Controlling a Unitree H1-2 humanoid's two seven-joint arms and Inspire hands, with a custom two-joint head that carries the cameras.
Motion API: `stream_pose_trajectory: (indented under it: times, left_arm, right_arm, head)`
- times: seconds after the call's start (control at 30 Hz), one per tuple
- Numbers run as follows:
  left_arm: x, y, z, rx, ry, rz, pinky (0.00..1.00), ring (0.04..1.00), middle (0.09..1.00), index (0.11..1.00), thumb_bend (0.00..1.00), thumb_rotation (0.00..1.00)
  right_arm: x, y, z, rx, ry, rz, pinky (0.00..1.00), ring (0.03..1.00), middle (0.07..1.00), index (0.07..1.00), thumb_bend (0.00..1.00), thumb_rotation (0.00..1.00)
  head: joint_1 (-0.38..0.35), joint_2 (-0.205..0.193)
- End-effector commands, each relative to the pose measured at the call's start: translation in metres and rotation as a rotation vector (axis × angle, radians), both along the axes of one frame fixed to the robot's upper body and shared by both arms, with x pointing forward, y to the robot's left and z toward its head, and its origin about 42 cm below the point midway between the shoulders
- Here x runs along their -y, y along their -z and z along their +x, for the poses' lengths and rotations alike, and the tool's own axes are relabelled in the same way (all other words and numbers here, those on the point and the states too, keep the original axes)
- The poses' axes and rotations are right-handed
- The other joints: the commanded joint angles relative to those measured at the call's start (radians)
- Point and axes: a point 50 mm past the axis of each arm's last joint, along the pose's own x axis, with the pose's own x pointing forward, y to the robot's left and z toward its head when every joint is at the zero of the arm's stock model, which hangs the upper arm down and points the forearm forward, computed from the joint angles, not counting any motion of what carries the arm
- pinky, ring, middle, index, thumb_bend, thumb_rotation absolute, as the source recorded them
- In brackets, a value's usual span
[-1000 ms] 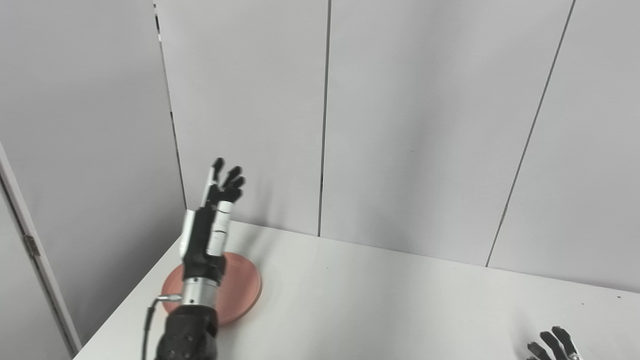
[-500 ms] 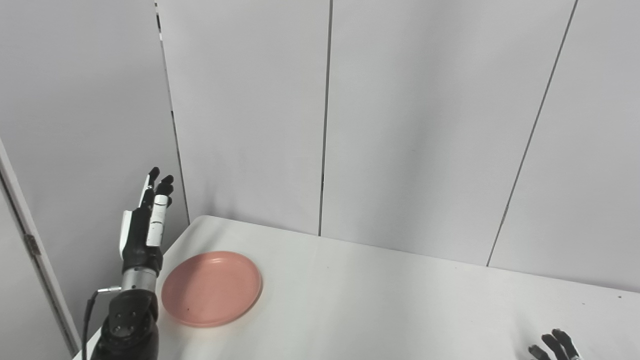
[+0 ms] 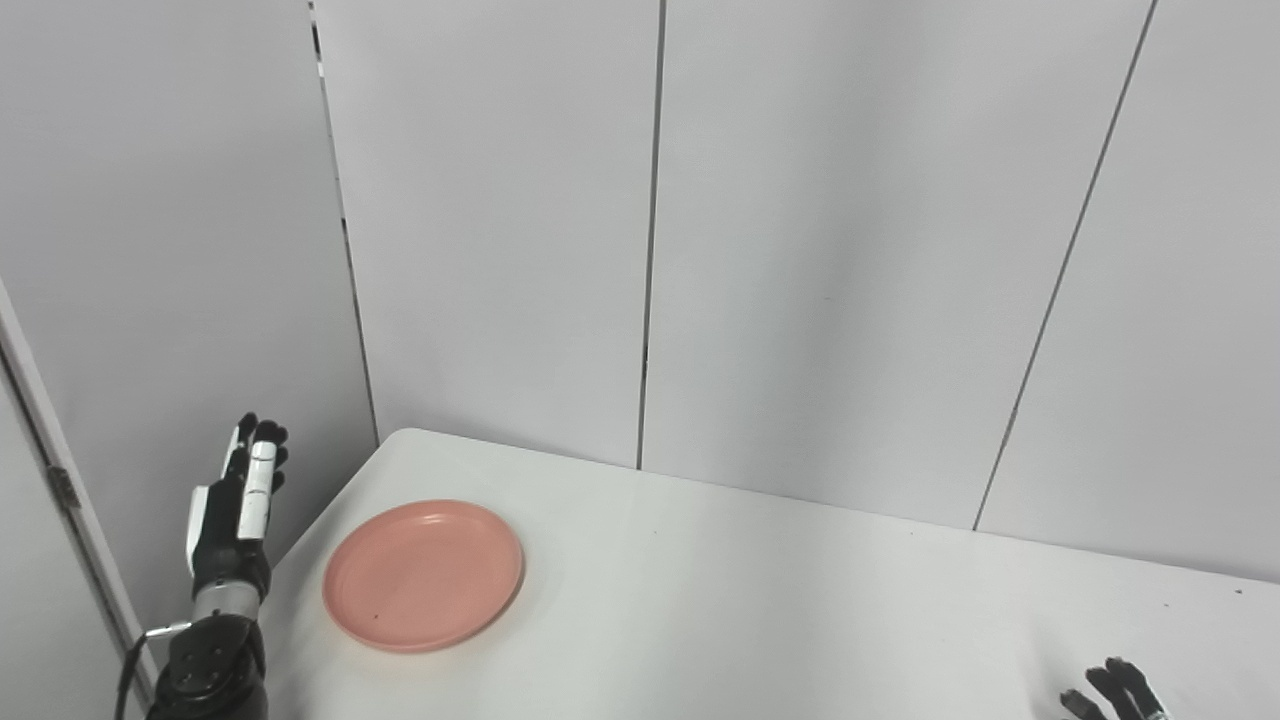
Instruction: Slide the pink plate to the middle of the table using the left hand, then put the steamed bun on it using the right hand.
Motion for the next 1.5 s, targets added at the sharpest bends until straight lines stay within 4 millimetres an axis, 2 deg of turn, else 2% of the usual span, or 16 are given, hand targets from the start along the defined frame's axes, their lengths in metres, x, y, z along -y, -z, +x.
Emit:
stream_pose_trajectory:
  times: [0.0,0.33,0.47,0.73,1.0,1.27,1.47]
  left_arm:
    - [-0.009,-0.031,0.012,0.102,-0.007,0.036,0.92,0.916,0.905,0.964,0.75,0.92]
    - [-0.006,-0.004,-0.001,0.029,0.014,0.01,0.94,0.929,0.921,0.983,0.73,0.95]
    - [0.004,0.004,-0.005,0.009,0.021,-0.018,0.91,0.912,0.913,0.968,0.72,0.95]
    - [0.027,0.013,-0.008,-0.024,0.087,-0.027,0.93,0.913,0.903,0.96,0.73,0.92]
    - [0.061,0.014,-0.01,-0.064,0.175,-0.008,0.9,0.9,0.892,0.958,0.73,0.94]
    - [0.074,0.014,-0.004,-0.086,0.231,-0.03,0.94,0.902,0.88,0.947,0.74,0.91]
    - [0.087,0.007,-0.003,-0.097,0.27,-0.024,0.91,0.889,0.88,0.943,0.72,0.89]
  right_arm:
    - [-0.002,0.026,-0.019,-0.098,0.004,0.021,0.81,0.838,0.898,0.888,0.78,0.98]
    - [-0.005,0.018,-0.024,-0.093,0.019,0.005,0.8,0.834,0.896,0.89,0.77,1.0]
    - [-0.006,0.016,-0.024,-0.099,0.024,0.005,0.8,0.825,0.887,0.883,0.77,0.98]
    - [-0.007,0.014,-0.024,-0.088,0.019,0.005,0.8,0.825,0.884,0.884,0.76,0.98]
    - [-0.012,0.008,-0.027,-0.098,0.017,-0.003,0.79,0.82,0.891,0.891,0.73,0.98]
    - [-0.017,0.005,-0.026,-0.091,0.005,0.003,0.83,0.852,0.915,0.916,0.69,0.98]
    - [-0.023,0.004,-0.025,-0.086,0.0,0.017,0.82,0.836,0.913,0.909,0.69,0.95]
  head:
    - [0.0,0.005]
    - [-0.007,0.019]
    - [-0.013,0.02]
    - [-0.021,0.025]
    - [-0.043,0.03]
    - [-0.075,0.036]
    - [-0.098,0.046]
